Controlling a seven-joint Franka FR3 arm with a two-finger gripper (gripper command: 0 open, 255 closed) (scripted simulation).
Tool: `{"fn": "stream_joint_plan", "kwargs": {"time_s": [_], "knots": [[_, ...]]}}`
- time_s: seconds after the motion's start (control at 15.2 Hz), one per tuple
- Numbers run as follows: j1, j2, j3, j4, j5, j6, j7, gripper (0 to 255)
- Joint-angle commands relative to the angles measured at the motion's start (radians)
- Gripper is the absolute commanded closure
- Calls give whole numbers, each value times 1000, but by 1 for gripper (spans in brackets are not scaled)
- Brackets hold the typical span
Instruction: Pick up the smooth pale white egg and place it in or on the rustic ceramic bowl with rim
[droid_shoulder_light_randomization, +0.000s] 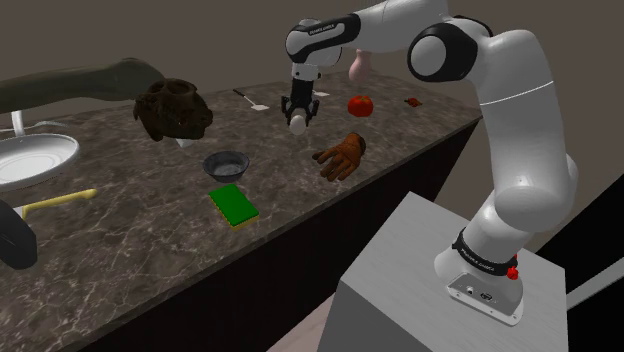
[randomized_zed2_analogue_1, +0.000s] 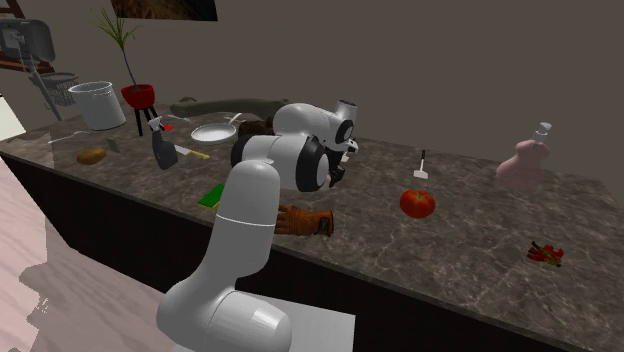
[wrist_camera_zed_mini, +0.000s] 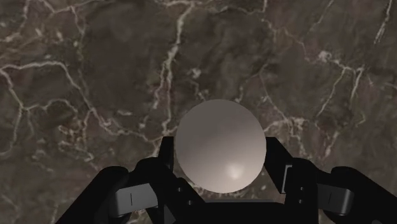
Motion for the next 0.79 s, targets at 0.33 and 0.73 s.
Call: {"fn": "stream_joint_plan", "kwargs": {"time_s": [0.33,0.73], "knots": [[0,1,0,0,0,0,0,255],[-1,-19,-1,35,-4,-54,10,255]]}}
